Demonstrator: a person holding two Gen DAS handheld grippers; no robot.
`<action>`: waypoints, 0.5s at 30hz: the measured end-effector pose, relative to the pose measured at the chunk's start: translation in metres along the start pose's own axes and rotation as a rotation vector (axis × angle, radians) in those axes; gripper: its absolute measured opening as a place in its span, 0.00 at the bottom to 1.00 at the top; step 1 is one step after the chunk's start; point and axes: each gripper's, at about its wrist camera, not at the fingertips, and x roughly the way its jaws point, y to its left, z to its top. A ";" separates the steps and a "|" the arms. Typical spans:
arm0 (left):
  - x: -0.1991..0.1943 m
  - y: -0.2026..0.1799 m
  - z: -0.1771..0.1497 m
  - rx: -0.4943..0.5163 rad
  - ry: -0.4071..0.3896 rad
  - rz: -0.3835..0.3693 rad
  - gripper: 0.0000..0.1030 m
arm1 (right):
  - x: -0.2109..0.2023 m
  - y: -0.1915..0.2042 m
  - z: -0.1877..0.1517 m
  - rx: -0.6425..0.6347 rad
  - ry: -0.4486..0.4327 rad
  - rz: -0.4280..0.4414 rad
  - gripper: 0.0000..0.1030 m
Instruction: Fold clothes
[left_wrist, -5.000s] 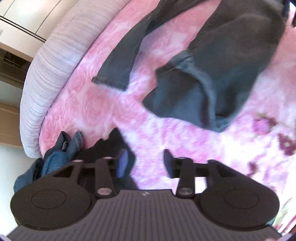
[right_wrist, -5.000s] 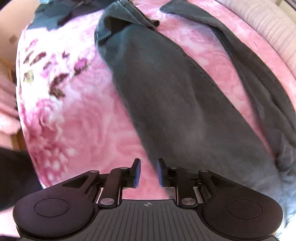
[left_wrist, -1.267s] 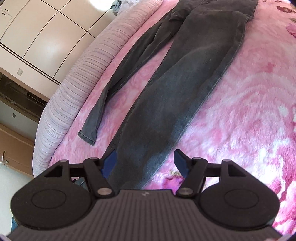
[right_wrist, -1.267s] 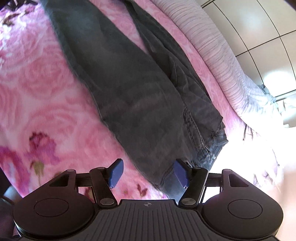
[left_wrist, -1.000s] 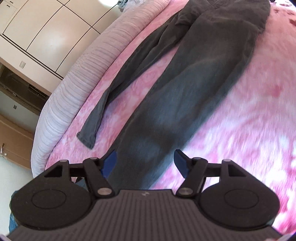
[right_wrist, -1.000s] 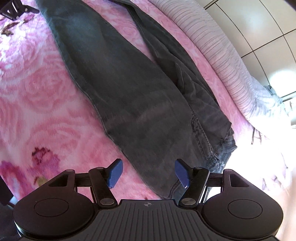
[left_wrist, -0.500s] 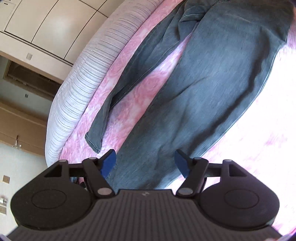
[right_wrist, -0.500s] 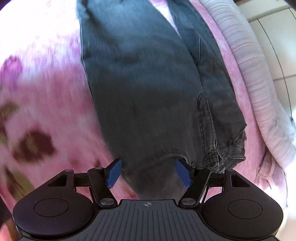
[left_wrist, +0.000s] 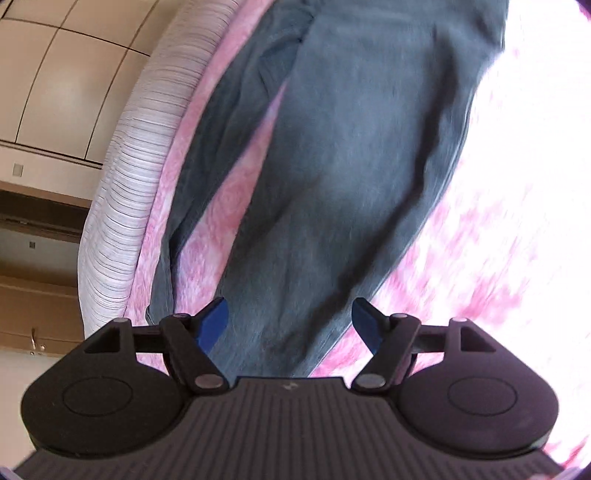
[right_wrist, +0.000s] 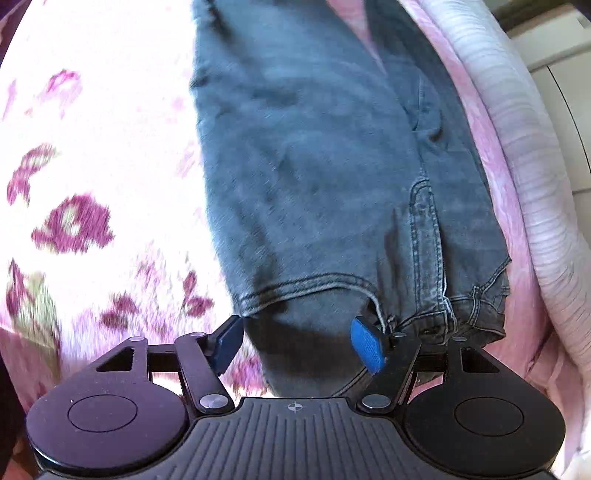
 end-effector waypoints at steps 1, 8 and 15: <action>0.006 -0.001 -0.003 0.012 0.013 0.000 0.69 | 0.003 0.003 -0.003 -0.024 0.004 -0.016 0.66; 0.031 -0.004 -0.021 0.093 0.051 0.002 0.71 | 0.025 -0.004 -0.023 -0.062 0.005 -0.050 0.61; 0.040 0.001 -0.030 0.129 0.060 0.004 0.72 | 0.025 0.000 -0.023 -0.084 -0.007 -0.027 0.38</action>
